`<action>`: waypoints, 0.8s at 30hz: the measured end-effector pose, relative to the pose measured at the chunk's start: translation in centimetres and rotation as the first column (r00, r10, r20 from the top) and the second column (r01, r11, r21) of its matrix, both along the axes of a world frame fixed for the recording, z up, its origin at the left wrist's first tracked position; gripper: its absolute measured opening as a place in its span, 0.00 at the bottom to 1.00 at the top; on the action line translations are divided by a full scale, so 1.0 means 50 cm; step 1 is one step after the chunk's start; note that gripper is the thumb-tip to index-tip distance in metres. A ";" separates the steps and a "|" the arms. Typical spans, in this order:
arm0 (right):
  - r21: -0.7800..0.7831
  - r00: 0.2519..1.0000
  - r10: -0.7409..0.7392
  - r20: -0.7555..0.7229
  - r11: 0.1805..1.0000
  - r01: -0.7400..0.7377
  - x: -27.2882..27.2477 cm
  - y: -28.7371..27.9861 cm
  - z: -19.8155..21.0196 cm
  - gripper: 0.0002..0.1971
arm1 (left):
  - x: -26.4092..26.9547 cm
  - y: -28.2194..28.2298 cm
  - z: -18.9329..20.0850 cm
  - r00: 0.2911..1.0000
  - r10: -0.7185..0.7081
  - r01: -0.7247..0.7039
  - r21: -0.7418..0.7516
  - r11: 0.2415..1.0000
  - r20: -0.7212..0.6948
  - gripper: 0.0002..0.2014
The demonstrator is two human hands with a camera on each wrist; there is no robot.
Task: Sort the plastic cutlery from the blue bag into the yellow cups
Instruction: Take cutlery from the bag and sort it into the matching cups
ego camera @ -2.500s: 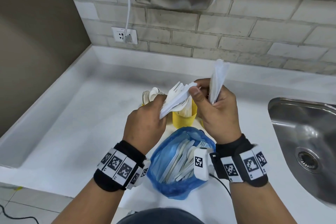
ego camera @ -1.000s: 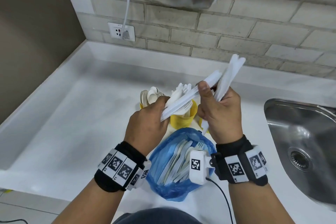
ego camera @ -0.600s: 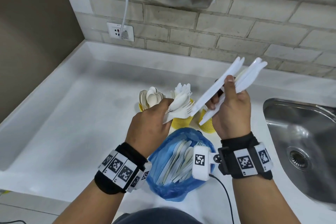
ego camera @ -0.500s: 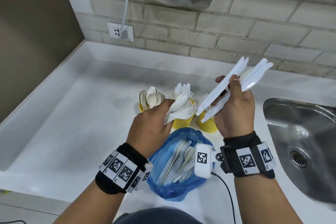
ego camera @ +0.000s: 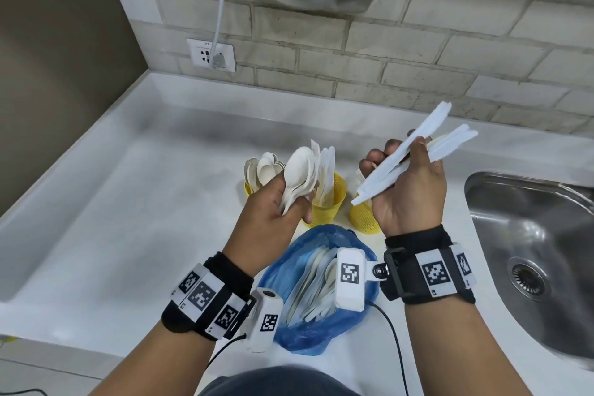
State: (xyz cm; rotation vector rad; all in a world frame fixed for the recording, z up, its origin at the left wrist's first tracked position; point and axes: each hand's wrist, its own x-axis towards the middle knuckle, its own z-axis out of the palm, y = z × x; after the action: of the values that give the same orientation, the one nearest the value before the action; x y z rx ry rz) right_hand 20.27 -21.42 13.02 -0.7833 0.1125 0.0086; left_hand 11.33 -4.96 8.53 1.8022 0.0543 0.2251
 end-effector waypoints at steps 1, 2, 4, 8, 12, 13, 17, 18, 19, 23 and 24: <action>0.019 1.000 0.002 -0.018 1.000 -0.002 0.002 0.000 -0.002 0.01 | 0.000 -0.002 0.002 1.000 -0.007 0.006 -0.037 0.999 -0.010 0.07; 0.029 0.999 0.001 -0.033 1.000 0.000 0.005 0.000 -0.002 0.01 | 0.002 -0.003 0.002 1.000 -0.012 0.011 -0.074 0.997 -0.021 0.07; 0.024 0.999 -0.012 -0.045 1.000 0.013 0.008 0.004 0.000 0.04 | 0.003 -0.005 0.005 0.997 -0.034 0.024 -0.148 0.989 -0.062 0.08; -0.038 0.999 -0.046 0.016 0.998 0.047 -0.001 0.023 0.021 0.18 | 0.005 -0.002 0.003 0.982 -0.067 0.016 -0.276 0.961 -0.175 0.13; -0.228 0.971 -0.032 0.237 0.970 0.087 -0.028 0.053 0.039 0.25 | 0.010 -0.008 0.007 0.965 -0.093 -0.056 -0.534 0.844 -0.247 0.14; -0.278 0.956 -0.004 0.292 0.956 0.089 -0.036 0.062 0.041 0.25 | 0.013 -0.010 0.008 0.956 -0.110 -0.076 -0.596 0.799 -0.270 0.13; -0.500 0.897 0.148 0.416 0.861 0.090 -0.062 0.092 0.023 0.25 | 0.023 -0.011 0.008 0.924 -0.221 -0.118 -0.781 0.613 -0.313 0.13; -0.557 0.887 0.187 0.423 0.825 0.092 -0.067 0.097 0.011 0.26 | 0.023 -0.010 0.008 0.920 -0.229 -0.134 -0.802 0.583 -0.319 0.13; -0.606 0.885 0.221 0.409 0.792 0.082 -0.072 0.102 -0.002 0.26 | 0.023 -0.009 0.009 0.918 -0.233 -0.144 -0.817 0.558 -0.322 0.13; -0.648 0.888 0.300 0.348 0.761 -0.003 -0.082 0.112 -0.044 0.26 | 0.021 -0.004 0.006 0.911 -0.238 -0.162 -0.821 0.547 -0.338 0.18; -0.667 0.883 0.315 0.349 0.745 -0.003 -0.080 0.112 -0.050 0.26 | 0.021 -0.003 0.005 0.908 -0.231 -0.171 -0.812 0.558 -0.350 0.17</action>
State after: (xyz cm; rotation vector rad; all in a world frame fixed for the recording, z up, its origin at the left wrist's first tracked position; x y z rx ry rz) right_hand 16.29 -15.82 10.50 -1.4853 -0.4222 -0.0450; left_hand 12.38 -5.10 8.76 0.8346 0.3819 -0.2188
